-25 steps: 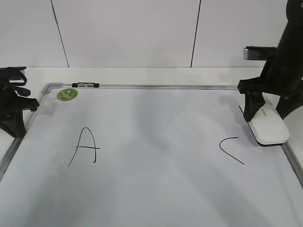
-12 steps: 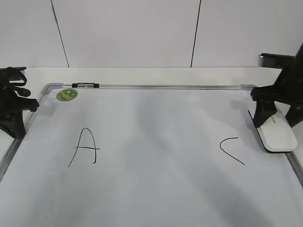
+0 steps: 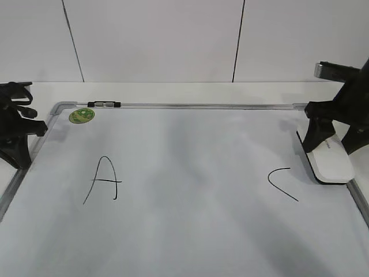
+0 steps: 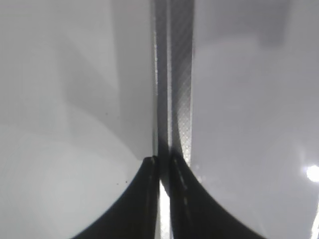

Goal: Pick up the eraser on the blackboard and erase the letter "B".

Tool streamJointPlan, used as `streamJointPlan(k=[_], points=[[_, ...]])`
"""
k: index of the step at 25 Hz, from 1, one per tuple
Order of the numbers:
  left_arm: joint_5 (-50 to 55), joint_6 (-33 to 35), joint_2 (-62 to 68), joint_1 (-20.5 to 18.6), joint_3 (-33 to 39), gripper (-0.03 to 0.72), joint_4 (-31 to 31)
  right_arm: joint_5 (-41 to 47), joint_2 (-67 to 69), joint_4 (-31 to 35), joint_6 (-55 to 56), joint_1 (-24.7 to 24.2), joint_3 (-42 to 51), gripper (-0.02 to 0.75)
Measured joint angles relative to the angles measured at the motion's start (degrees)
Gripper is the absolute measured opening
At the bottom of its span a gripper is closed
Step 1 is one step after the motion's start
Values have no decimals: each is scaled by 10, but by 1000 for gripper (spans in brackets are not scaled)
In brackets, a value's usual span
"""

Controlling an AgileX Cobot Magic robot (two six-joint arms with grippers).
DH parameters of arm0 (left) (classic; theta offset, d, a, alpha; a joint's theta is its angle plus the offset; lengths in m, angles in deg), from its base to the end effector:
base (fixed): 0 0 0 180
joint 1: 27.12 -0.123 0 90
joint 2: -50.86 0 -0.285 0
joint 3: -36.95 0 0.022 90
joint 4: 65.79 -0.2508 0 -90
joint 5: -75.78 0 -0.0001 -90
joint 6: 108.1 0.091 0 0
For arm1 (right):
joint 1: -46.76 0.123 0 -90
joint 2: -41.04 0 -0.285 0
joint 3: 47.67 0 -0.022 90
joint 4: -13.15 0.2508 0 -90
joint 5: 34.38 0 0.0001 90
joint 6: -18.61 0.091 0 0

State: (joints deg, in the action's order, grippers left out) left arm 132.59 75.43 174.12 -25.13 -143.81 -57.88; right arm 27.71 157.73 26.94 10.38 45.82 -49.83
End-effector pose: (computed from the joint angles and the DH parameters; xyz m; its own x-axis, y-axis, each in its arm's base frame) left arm 0.3804 -0.0237 0.1547 -0.9997 0.0205 -0.0148 0.0221 0.9931 -0.1154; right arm 0.3718 0.0131 0.2048 -0.9969 -0.0122 -0.0772 -0.0281 0.9777 0.2079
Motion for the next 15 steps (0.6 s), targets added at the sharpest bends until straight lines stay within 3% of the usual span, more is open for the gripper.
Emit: streamJointPlan(k=[15], points=[[1, 0, 0, 0, 0, 35, 0, 5, 0, -27, 4, 0, 0, 537]])
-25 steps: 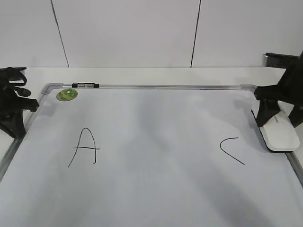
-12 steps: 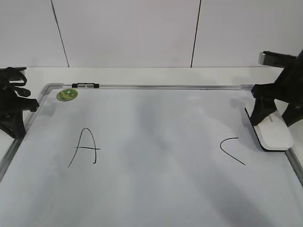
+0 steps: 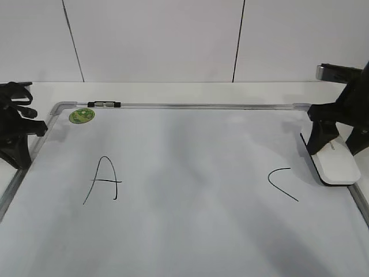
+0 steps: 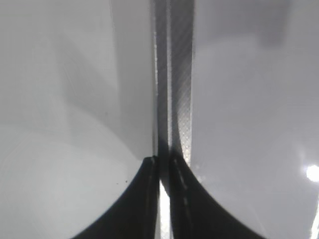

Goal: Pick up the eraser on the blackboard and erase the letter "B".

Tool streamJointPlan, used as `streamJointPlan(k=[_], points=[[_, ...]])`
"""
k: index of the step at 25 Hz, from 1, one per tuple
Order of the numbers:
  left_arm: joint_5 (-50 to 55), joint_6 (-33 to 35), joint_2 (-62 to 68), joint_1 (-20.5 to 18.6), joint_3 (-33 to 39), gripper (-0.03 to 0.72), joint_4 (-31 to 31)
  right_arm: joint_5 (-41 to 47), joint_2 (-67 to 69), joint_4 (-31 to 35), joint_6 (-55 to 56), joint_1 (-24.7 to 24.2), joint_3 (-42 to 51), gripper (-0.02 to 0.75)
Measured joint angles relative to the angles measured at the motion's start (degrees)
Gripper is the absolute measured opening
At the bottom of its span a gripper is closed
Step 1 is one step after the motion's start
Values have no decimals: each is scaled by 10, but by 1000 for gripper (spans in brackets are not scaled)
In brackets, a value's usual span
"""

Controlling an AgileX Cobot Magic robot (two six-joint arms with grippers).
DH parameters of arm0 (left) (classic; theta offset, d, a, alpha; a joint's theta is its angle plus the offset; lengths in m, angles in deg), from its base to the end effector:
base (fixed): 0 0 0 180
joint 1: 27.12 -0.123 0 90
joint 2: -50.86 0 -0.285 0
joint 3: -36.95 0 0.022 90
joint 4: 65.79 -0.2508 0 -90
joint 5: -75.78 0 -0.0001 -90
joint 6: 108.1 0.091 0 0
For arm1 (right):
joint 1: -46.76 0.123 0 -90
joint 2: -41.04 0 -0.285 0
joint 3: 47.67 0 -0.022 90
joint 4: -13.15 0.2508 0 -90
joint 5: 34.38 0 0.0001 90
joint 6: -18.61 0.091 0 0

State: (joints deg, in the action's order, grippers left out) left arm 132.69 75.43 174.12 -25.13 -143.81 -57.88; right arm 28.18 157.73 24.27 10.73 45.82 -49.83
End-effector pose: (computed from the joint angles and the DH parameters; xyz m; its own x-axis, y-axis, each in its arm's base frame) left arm 0.3803 -0.0237 0.1547 -0.9997 0.0207 -0.0131 0.0221 0.9931 -0.1155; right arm 0.3707 0.0095 0.2040 -0.9973 -0.0301 -0.0665 -0.0410 0.9849 0.1679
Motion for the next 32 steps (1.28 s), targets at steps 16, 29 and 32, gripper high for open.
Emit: streamJointPlan(k=[16, 29, 32], points=[[0, 0, 0, 0, 0, 35, 0, 4, 0, 0, 3, 0, 0, 537], [2, 0, 0, 0, 0, 35, 0, 19, 20, -1, 5, 0, 1, 538], [4, 0, 0, 0, 0, 35, 0, 19, 20, -2, 5, 0, 1, 539]])
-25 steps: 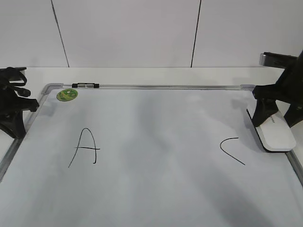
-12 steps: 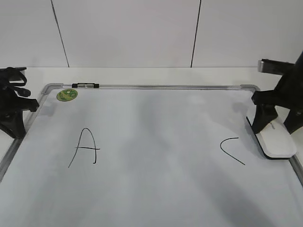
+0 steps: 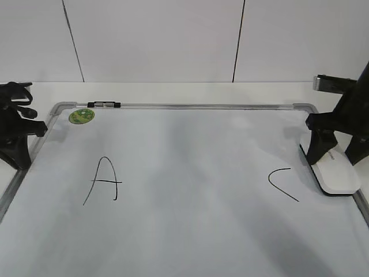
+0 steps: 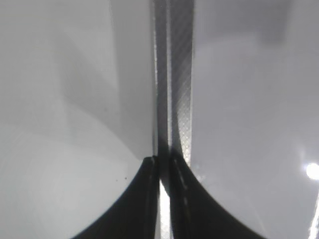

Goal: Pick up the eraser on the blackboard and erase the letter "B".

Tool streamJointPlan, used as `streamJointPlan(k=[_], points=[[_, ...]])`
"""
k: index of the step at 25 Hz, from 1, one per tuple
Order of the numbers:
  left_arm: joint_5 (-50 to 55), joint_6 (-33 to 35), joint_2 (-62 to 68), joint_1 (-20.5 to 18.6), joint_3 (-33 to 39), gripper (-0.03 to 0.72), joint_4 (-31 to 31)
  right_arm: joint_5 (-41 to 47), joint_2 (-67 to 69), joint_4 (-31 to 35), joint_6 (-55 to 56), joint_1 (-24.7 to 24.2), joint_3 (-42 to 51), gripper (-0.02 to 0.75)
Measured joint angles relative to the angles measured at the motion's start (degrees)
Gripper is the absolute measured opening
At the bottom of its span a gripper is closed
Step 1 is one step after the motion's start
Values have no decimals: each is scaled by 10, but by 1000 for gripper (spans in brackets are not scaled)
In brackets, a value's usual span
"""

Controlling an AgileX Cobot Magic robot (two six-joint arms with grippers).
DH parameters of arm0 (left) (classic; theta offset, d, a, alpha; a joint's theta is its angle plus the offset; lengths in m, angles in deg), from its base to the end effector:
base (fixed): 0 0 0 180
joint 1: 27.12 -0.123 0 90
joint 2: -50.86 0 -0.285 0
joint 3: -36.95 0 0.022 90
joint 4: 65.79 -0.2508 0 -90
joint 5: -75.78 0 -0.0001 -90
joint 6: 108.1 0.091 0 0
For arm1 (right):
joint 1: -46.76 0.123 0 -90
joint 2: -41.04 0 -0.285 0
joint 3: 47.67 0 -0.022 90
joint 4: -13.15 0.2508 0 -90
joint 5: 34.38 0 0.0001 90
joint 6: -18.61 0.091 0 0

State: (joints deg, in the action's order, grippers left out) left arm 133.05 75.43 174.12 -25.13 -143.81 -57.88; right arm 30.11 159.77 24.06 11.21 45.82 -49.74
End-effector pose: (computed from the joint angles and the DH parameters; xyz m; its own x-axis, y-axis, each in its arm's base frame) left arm 0.3797 -0.0237 0.1547 -0.9997 0.0214 -0.0068 0.0221 0.9930 -0.1159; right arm 0.3699 0.0095 0.1904 -0.9996 -0.0292 0.0050 -0.0280 0.9848 0.1712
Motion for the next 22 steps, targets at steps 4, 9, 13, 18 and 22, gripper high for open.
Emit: streamJointPlan(k=[4, 9, 13, 18, 22], points=[[2, 0, 0, 0, 0, 35, 0, 0, 0, -13, 9, 0, 0, 577], [6, 0, 0, 0, 0, 35, 0, 0, 0, -17, 22, 0, 0, 608], [8, 0, 0, 0, 0, 35, 0, 12, 0, -14, 27, 0, -3, 608], [10, 0, 0, 0, 0, 35, 0, 46, 0, -12, 29, 0, -73, 606], [11, 0, 0, 0, 0, 36, 0, 49, -11, -21, 43, 0, -112, 601]])
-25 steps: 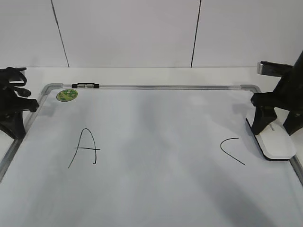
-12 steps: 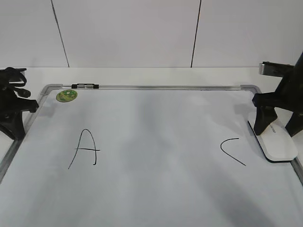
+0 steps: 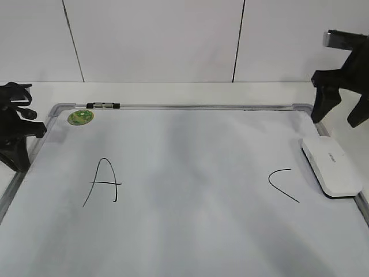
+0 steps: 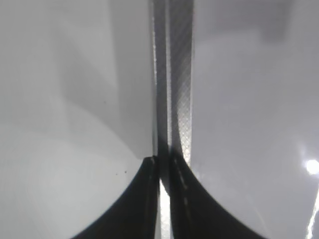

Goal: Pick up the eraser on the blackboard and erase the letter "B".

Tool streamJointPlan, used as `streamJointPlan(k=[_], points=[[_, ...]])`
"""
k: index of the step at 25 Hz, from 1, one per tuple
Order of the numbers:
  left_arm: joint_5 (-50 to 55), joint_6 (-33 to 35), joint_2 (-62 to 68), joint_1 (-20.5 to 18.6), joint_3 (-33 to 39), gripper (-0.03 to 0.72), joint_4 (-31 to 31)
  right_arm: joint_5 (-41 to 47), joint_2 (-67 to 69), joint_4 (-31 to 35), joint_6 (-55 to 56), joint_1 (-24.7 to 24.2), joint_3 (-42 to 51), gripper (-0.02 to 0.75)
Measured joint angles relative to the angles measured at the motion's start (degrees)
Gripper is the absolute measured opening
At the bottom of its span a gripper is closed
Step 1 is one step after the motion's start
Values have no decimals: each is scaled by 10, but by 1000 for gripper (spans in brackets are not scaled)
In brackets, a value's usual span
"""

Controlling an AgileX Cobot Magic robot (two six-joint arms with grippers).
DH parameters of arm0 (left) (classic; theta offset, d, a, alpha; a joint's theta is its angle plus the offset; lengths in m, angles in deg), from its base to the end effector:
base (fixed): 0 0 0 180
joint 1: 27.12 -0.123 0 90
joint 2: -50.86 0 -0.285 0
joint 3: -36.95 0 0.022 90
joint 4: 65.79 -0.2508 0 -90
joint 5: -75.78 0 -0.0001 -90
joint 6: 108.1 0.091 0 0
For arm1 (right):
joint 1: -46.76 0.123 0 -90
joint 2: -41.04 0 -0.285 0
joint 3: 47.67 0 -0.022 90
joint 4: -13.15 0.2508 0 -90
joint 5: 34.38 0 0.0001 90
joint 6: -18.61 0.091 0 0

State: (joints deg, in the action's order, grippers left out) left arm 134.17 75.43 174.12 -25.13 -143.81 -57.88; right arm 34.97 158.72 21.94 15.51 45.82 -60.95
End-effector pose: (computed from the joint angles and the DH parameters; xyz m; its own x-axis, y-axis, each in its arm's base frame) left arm 0.3779 -0.0238 0.1547 -0.9996 0.0237 0.0126 0.0221 0.9929 -0.1171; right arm 0.3910 0.0066 0.2448 -0.9935 0.0167 -0.1127 0.0005 0.9898 0.1421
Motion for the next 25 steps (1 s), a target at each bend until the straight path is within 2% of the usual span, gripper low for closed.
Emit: streamJointPlan(k=[4, 7, 12, 14, 17, 25], points=[[-1, 0, 0, 0, 0, 46, 0, 4, -18, 0, 5, 0, -1, 593], [-1, 2, 0, 0, -1, 92, -1, 6, -38, 1, 10, 0, -1, 593], [10, 4, 3, 0, -19, 286, -3, 8, -79, 5, 13, 0, -1, 593], [11, 4, 3, 1, -28, 333, -7, 8, -96, 5, 14, 0, -1, 593], [25, 5, -4, 1, -44, 357, -19, 9, -123, 6, 14, 0, -1, 592], [105, 6, -72, 1, -66, 361, -29, 13, -218, 7, 15, 0, 5, 592]])
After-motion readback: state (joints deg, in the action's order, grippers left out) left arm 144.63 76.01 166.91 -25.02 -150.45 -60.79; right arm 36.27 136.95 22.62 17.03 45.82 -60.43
